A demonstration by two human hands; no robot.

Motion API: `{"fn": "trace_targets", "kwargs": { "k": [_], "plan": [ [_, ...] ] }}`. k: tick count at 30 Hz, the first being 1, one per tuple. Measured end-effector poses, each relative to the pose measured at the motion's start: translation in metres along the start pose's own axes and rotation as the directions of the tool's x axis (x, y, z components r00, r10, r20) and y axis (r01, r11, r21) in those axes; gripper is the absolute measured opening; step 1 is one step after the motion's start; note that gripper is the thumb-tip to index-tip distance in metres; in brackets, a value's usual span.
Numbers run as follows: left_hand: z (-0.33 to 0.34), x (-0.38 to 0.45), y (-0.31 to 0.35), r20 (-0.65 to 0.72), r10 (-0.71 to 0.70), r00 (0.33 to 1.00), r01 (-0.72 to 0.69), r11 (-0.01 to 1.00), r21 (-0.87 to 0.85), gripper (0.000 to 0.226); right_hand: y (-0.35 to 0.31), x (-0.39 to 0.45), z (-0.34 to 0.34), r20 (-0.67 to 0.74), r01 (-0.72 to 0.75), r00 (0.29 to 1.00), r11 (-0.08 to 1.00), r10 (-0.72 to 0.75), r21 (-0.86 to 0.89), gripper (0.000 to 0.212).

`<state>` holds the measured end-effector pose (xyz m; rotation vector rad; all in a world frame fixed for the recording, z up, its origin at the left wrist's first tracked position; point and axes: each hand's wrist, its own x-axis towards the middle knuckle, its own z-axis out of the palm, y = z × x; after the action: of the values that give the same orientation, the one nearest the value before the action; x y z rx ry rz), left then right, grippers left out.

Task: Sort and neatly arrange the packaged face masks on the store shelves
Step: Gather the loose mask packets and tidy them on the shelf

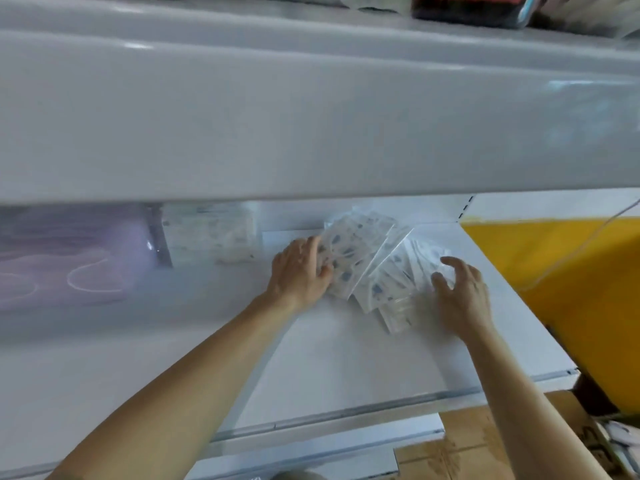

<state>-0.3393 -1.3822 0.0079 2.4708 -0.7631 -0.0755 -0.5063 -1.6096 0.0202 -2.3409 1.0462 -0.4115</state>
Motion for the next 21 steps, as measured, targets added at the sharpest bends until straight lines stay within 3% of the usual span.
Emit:
{"fn": "trace_targets", "kwargs": {
  "k": [2, 5, 7, 9, 12, 14, 18, 21],
  "plan": [
    [0.001, 0.014, 0.007, 0.058, -0.066, 0.996, 0.062, 0.996, 0.059, 0.063, 0.003, -0.006, 0.002, 0.094, 0.057, 0.994, 0.998, -0.055, -0.022, 0.064],
    [-0.009, 0.028, 0.017, 0.129, -0.118, 0.985, 0.139, 0.977, -0.161, 0.088, -0.002, -0.009, 0.007, 0.115, 0.135, 0.984, 0.990, -0.140, 0.048, 0.075],
    [-0.012, 0.033, 0.026, 0.192, -0.199, 0.961, 0.254, 0.909, -0.331, 0.099, -0.009, -0.007, 0.010, 0.131, 0.166, 0.976, 0.983, -0.175, 0.073, 0.071],
    [-0.010, 0.033, 0.037, 0.211, -0.275, 0.938, 0.338, 0.861, -0.380, 0.101, -0.019, -0.005, 0.014, 0.145, 0.195, 0.968, 0.976, -0.207, 0.093, 0.066],
    [0.000, 0.031, 0.046, 0.158, -0.350, 0.923, 0.384, 0.848, -0.365, 0.069, -0.032, -0.004, 0.020, 0.168, 0.232, 0.955, 0.969, -0.243, 0.082, 0.068],
    [0.004, 0.030, 0.047, 0.145, -0.381, 0.913, 0.407, 0.827, -0.387, 0.066, -0.039, -0.006, 0.020, 0.165, 0.241, 0.955, 0.968, -0.248, 0.064, 0.060],
    [0.000, 0.023, 0.053, 0.171, -0.395, 0.903, 0.427, 0.769, -0.476, 0.092, -0.033, -0.006, 0.018, 0.135, 0.192, 0.971, 0.981, -0.195, 0.040, 0.051],
    [0.000, 0.023, 0.055, 0.210, -0.358, 0.910, 0.412, 0.718, -0.561, 0.094, -0.021, 0.006, 0.010, 0.141, 0.147, 0.974, 0.970, -0.175, 0.191, 0.034]
  ]
}}
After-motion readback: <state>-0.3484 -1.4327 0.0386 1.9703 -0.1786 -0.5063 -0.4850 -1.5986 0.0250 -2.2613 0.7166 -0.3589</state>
